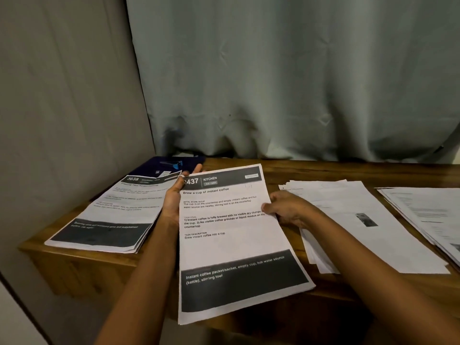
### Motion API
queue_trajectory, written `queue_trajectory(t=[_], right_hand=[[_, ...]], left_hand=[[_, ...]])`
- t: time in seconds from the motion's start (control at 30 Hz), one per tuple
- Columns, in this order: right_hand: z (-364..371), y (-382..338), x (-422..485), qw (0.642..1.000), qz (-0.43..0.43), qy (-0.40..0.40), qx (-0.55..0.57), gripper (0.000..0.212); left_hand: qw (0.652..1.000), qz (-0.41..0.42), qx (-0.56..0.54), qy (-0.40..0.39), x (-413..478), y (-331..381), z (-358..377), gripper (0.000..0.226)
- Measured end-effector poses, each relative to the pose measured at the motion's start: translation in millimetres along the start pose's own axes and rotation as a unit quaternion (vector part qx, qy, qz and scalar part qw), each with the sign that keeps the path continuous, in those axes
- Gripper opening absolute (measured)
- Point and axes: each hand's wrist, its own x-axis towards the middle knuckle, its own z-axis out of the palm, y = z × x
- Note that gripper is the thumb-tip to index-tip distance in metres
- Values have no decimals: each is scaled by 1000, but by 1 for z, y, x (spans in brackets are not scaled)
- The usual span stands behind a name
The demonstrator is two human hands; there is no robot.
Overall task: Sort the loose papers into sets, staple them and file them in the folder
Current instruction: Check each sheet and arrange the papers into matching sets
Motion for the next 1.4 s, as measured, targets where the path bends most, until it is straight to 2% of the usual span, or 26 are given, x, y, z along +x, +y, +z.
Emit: queue_trajectory(t=[0.07, 0.17, 0.33, 0.47, 0.57, 0.6, 0.7, 0.73, 0.83, 0.93, 1.07, 1.17, 1.3, 1.4], right_hand=[[-1, -3, 10, 998, -33, 52, 16, 17], [0, -3, 24, 988, -60, 107, 99, 23], [4, 11, 34, 969, -79, 182, 148, 10], [10, 21, 36, 958, -103, 238, 120, 15], [14, 25, 38, 952, -128, 265, 81, 9], [14, 26, 39, 951, -135, 269, 71, 8], [15, 29, 41, 947, -142, 282, 59, 6], [14, 29, 41, 947, -141, 284, 59, 7], [13, 30, 44, 948, -134, 283, 64, 9], [14, 30, 43, 948, -132, 280, 76, 17], [14, 31, 45, 948, -128, 283, 71, 17], [14, 31, 47, 947, -127, 286, 70, 17], [14, 31, 45, 947, -129, 282, 79, 17], [14, 30, 43, 947, -133, 277, 90, 17]], left_hand=[[1000, -15, 18, 12, 0, -3, 3, 27], [999, -20, 31, 19, -1, -7, 10, 15], [996, 14, 76, 45, 5, -15, 10, 18], [973, 60, 192, 113, 12, -15, 2, 17], [903, 137, 378, 152, 12, -17, -4, 22], [862, 171, 451, 154, 12, -18, -6, 24], [703, 244, 655, 133, 13, -18, -4, 31], [671, 247, 692, 104, 14, -17, 2, 29], [628, 223, 745, -10, 19, -20, 21, 25], [619, 208, 756, -52, 28, -37, 25, 31], [670, 231, 705, 2, 30, -53, 10, 22], [696, 226, 682, -1, 31, -51, 6, 23], [674, 186, 714, -32, 30, -53, 6, 32], [674, 190, 713, -33, 30, -54, 6, 29]])
